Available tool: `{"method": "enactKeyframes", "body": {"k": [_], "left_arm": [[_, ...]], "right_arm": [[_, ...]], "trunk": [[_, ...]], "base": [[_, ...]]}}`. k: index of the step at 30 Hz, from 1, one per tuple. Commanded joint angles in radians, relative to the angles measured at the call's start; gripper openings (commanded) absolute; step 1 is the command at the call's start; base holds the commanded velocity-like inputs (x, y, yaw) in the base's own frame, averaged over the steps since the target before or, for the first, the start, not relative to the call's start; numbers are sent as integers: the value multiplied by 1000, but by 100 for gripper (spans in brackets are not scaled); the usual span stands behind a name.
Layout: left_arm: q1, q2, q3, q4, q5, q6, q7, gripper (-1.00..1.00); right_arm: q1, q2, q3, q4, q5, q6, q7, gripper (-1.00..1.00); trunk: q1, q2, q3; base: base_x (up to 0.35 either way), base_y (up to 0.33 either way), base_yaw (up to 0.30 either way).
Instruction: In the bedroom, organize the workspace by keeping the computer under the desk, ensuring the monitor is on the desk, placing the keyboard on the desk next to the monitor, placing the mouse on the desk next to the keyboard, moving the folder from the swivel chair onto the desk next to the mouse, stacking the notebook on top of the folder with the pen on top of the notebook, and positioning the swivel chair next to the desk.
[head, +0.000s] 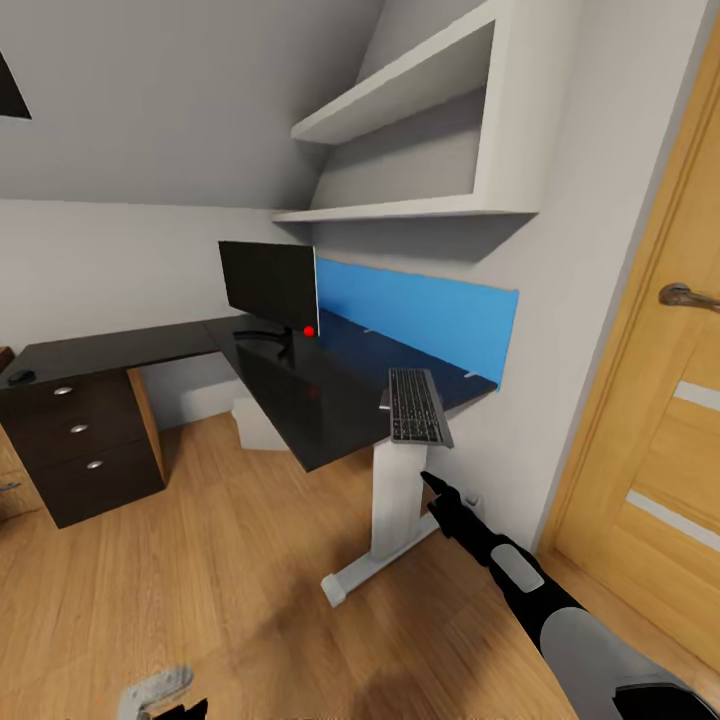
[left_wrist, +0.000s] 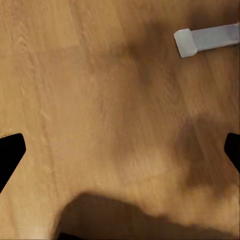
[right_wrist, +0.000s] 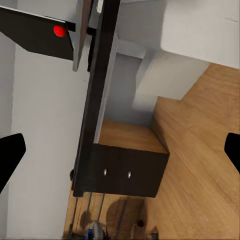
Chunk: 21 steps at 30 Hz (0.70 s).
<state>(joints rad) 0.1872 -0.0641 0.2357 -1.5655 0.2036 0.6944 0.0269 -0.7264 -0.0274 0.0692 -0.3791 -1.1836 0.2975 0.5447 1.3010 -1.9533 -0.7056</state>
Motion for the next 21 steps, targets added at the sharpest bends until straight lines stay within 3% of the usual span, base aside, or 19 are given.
{"method": "enactKeyframes", "body": {"k": [1,4,6,9,21], "left_arm": [[-26,-1,0,5,26,35,3,100],[-125,-2,-3,38,133,146,5,100],[-157,-2,-4,42,189,177,4,100],[-177,-3,-5,33,228,196,2,100],[-192,13,0,30,248,199,-1,100]], "right_arm": [[-1,-1,6,0,-11,11,1,100],[-1,0,2,1,-14,34,2,100],[-1,0,0,2,-18,43,3,100],[-1,0,0,-3,-20,54,11,100],[-1,2,3,-84,-16,37,75,100]], "trunk": [[4,-8,-4],[15,-29,-13],[15,-29,-13],[15,-29,-13],[15,-29,-13]], "base": [[0,0,0],[0,0,0],[0,0,0],[0,0,0],[0,0,0]]}}
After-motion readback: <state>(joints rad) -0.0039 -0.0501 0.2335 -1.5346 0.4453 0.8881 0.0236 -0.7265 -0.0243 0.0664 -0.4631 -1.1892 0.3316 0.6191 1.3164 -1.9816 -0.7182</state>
